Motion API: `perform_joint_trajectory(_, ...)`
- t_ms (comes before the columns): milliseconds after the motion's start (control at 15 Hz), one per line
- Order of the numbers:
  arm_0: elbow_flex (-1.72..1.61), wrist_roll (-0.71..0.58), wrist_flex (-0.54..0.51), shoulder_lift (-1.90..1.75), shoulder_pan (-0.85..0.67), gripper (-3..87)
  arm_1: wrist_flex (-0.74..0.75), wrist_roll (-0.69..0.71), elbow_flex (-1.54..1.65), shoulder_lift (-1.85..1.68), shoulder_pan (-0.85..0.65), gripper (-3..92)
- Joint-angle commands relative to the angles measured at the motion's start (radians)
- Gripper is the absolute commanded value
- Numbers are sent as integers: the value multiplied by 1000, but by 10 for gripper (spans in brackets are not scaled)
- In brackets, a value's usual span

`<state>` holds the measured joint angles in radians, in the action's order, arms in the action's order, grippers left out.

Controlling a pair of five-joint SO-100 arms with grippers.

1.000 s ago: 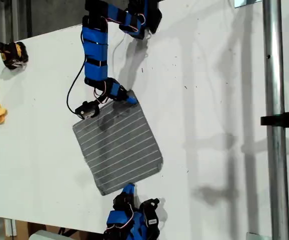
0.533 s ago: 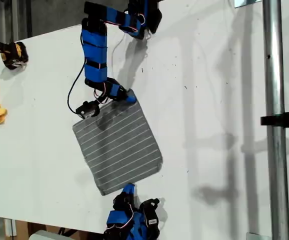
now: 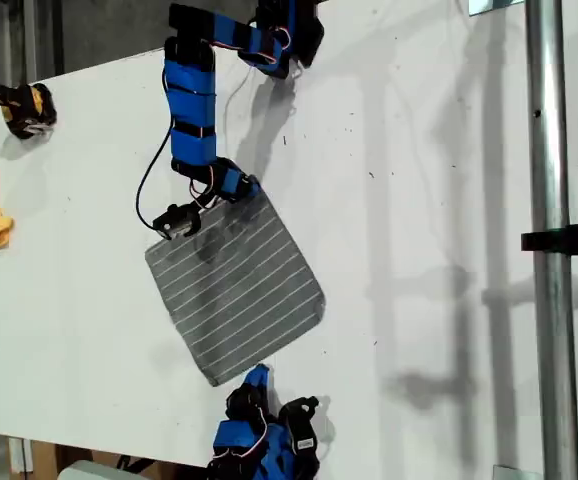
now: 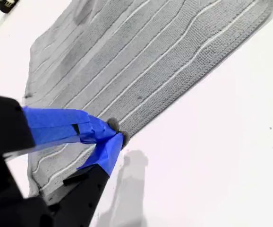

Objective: Grasp corners of a towel and fold twice.

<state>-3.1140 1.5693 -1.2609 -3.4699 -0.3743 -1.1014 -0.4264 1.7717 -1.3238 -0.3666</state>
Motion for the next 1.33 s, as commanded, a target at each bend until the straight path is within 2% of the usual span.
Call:
perform_joint_trajectory(0, 61, -6, 37, -5, 12, -26, 8, -8, -52, -28, 23, -1)
perform_joint_trajectory(133, 173, 18, -37, 25, -5, -27, 9, -9, -61, -29, 34, -1)
perform_joint_trajectory(200, 241, 9, -41, 78, -6, -27, 9, -9, -66, -29, 38, -1)
perform_joint_trajectory(600, 793, -117, 12, 790, 77, -27, 5, -11, -78, -54, 51, -2)
perform_joint_trajectory(933, 1278, -224, -103, 1302, 170, -27, -17, -11, -78, -91, 48, -2)
perform_joint_trajectory(1067, 1439, -291, -124, 1447, 219, -27, -21, -11, -78, -97, 41, -2)
perform_joint_trajectory(1267, 1628, -327, -173, 1612, 293, -27, -29, -11, -78, -103, 34, -2)
